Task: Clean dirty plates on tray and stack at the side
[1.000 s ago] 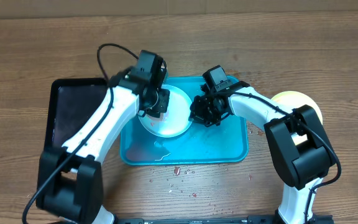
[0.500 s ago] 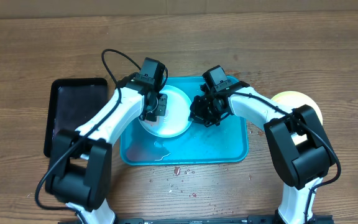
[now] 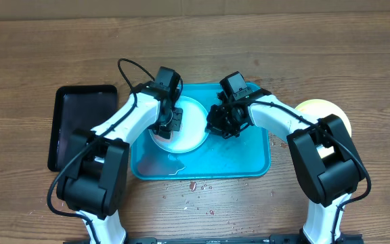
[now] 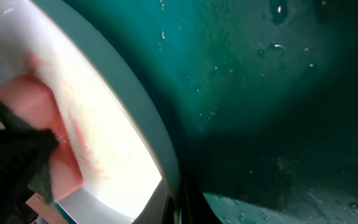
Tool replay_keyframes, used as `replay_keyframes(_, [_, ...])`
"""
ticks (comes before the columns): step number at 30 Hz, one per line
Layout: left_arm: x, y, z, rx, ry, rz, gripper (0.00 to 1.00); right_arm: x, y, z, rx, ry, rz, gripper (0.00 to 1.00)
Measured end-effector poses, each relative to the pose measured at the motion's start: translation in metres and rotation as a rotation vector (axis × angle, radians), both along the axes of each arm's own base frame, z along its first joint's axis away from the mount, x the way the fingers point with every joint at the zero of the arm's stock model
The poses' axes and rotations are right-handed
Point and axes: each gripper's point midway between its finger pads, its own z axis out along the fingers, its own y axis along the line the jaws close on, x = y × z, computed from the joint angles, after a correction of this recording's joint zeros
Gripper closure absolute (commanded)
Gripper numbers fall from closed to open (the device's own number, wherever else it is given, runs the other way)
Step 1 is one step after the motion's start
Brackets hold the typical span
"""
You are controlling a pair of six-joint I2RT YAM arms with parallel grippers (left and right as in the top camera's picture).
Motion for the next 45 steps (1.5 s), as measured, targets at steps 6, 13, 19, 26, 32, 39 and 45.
replay_keyframes(6, [-0.017, -0.035, 0.002, -0.194, 0.057, -0.207, 0.96, -0.001, 0.001, 0.000, -0.002, -0.001, 0.003, 0.96])
replay_keyframes(13, [0.011, -0.050, 0.010, -0.229, -0.045, -0.207, 0.96, 0.002, 0.002, 0.000, 0.000, -0.010, -0.004, 0.96])
replay_keyframes(19, [0.052, 0.005, 0.010, 0.091, -0.211, 0.128, 0.96, 0.002, 0.002, 0.000, 0.002, -0.010, -0.006, 0.96])
replay_keyframes(26, [0.019, 0.045, 0.005, 0.294, -0.094, 0.163, 0.96, -0.002, 0.006, 0.001, 0.004, -0.006, 0.012, 0.96])
replay_keyframes(32, [-0.049, -0.010, 0.005, -0.062, 0.213, -0.262, 0.96, -0.004, 0.006, 0.000, 0.003, -0.007, 0.021, 0.96])
replay_keyframes(39, [-0.014, -0.072, 0.018, -0.322, 0.004, -0.413, 0.96, -0.003, 0.007, 0.000, 0.006, -0.005, 0.016, 0.96])
replay_keyframes(45, [0.053, -0.029, 0.013, -0.040, -0.210, -0.069, 0.96, -0.002, 0.007, 0.001, 0.007, -0.007, 0.013, 0.96])
